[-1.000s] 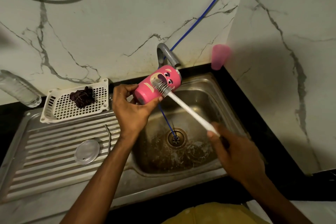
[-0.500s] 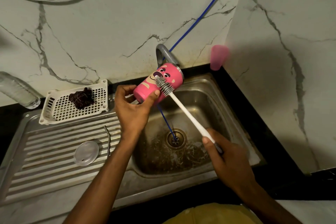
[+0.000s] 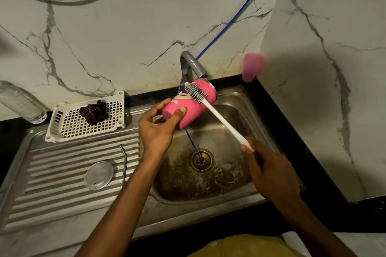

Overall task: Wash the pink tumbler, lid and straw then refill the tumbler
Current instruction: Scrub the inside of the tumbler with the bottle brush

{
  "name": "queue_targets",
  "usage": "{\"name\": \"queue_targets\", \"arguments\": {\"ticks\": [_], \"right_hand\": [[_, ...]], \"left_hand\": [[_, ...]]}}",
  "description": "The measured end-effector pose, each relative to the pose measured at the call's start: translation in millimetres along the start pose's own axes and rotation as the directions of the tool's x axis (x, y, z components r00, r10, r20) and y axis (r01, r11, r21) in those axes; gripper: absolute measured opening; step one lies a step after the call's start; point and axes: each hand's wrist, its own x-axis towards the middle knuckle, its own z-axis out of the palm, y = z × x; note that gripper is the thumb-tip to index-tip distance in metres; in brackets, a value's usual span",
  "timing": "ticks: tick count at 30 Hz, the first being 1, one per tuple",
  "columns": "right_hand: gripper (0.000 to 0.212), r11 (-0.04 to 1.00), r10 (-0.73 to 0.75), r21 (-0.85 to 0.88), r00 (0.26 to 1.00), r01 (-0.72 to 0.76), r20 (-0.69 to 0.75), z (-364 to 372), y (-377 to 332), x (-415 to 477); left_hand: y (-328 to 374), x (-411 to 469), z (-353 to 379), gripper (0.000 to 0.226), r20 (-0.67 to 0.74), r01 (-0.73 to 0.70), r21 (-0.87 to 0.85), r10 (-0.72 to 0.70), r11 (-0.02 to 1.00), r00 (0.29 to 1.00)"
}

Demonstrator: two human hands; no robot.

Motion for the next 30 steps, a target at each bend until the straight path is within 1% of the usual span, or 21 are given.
{"name": "queue_targets", "arguments": {"ticks": [2, 4, 6, 9, 10, 12, 18, 21, 24, 26, 30], "right_hand": [[0.039, 0.999, 0.039, 0.019, 0.999, -0.038, -0.027, -2.9, -0.6, 1.9], [0.038, 0.998, 0.058, 0.038, 0.998, -0.057, -0.025, -3.9, -0.8, 1.8], [0.038, 0.997, 0.052, 0.065, 0.999, -0.051, -0.015, -1.0, -2.5, -1.0], [0.03, 0.993, -0.018, 0.117, 1.0, 0.015, 0.024, 7.6, -6.4, -11.9], [0.029, 0.994, -0.053, 0.096, 0.998, 0.049, 0.039, 9.6, -8.4, -15.3], [0.032, 0.994, -0.097, 0.061, 0.992, 0.092, 0.075, 12.1, -10.8, -19.6], [0.051, 0.991, -0.135, 0.028, 0.978, 0.132, 0.16, 10.3, -4.1, -22.7], [0.049, 0.989, -0.143, -0.026, 0.984, 0.147, 0.106, 2.9, -3.0, -17.0], [0.04, 0.993, -0.113, -0.036, 0.993, 0.114, 0.027, -5.0, -5.0, -8.9], [0.037, 0.995, -0.086, -0.042, 0.996, 0.086, 0.004, -8.2, -6.0, -4.8], [0.039, 1.0, -0.004, 0.02, 1.0, 0.004, -0.022, -11.0, -5.8, 4.3]], "left_hand": [[2.9, 0.1, 1.2, 0.064, 0.008, 0.037, -0.039, -0.037, 0.999, 0.999], [4.0, 0.1, 2.1, 0.065, 0.022, 0.093, -0.097, -0.091, 0.991, 0.996], [6.3, -0.6, 3.2, 0.056, 0.03, 0.178, -0.184, -0.175, 0.967, 0.984], [9.7, -0.9, 2.5, 0.028, 0.041, 0.301, -0.281, -0.302, 0.911, 0.952], [10.9, -1.5, 2.0, 0.02, 0.049, 0.326, -0.297, -0.327, 0.898, 0.944], [12.9, -2.6, -0.7, 0.011, 0.063, 0.361, -0.307, -0.359, 0.881, 0.931], [15.5, -1.8, -3.6, 0.005, 0.041, 0.367, -0.343, -0.377, 0.865, 0.925], [17.5, -3.2, -3.6, 0.003, 0.042, 0.361, -0.337, -0.369, 0.87, 0.929], [17.9, -2.6, -3.8, 0.018, 0.028, 0.327, -0.3, -0.334, 0.896, 0.942], [20.2, -3.0, -2.7, 0.022, 0.019, 0.318, -0.294, -0.327, 0.901, 0.945], [22.6, -4.4, -1.2, 0.023, 0.028, 0.302, -0.264, -0.306, 0.916, 0.952]]}}
